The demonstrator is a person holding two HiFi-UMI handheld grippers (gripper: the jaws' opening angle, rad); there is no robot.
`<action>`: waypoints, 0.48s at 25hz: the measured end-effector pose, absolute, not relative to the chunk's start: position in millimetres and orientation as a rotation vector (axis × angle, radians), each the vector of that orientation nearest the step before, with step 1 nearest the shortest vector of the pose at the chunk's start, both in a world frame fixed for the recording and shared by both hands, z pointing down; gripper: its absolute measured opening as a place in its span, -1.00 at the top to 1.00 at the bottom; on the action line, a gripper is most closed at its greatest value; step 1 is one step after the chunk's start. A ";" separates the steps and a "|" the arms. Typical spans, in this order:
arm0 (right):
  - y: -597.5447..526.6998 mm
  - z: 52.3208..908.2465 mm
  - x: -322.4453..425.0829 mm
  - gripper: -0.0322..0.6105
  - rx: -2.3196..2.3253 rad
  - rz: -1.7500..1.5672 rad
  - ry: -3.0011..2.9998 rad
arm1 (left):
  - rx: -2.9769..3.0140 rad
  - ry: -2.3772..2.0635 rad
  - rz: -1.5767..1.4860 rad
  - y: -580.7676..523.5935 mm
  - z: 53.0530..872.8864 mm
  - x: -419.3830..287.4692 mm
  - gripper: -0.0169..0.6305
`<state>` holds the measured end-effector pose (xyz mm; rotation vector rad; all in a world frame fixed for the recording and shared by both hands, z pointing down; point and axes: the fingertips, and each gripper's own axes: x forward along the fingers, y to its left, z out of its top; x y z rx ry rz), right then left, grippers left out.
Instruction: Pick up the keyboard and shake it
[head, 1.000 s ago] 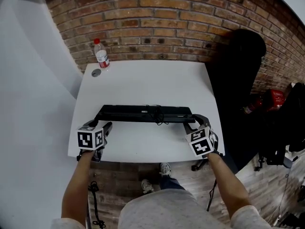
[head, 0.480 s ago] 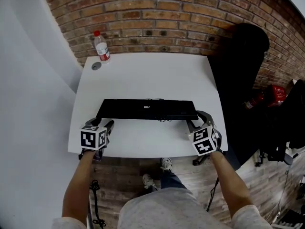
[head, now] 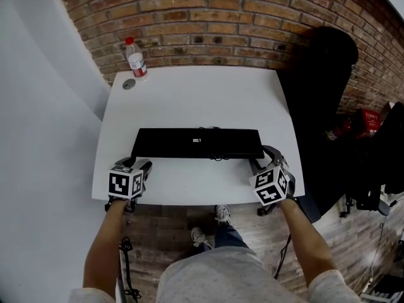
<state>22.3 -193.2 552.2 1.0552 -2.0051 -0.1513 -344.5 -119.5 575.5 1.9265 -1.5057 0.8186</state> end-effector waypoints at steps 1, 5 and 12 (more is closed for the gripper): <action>-192.8 553.4 22.7 0.30 1.055 -0.156 -1.999 | 1.923 -1.504 0.823 -117.7 576.0 -345.5 0.20; -190.8 558.7 23.1 0.28 1.050 -0.167 -1.975 | 1.920 -1.489 0.830 -111.0 578.8 -347.6 0.21; -183.7 574.1 24.8 0.21 1.010 -0.148 -1.914 | 1.931 -1.452 0.828 -103.6 582.0 -346.2 0.22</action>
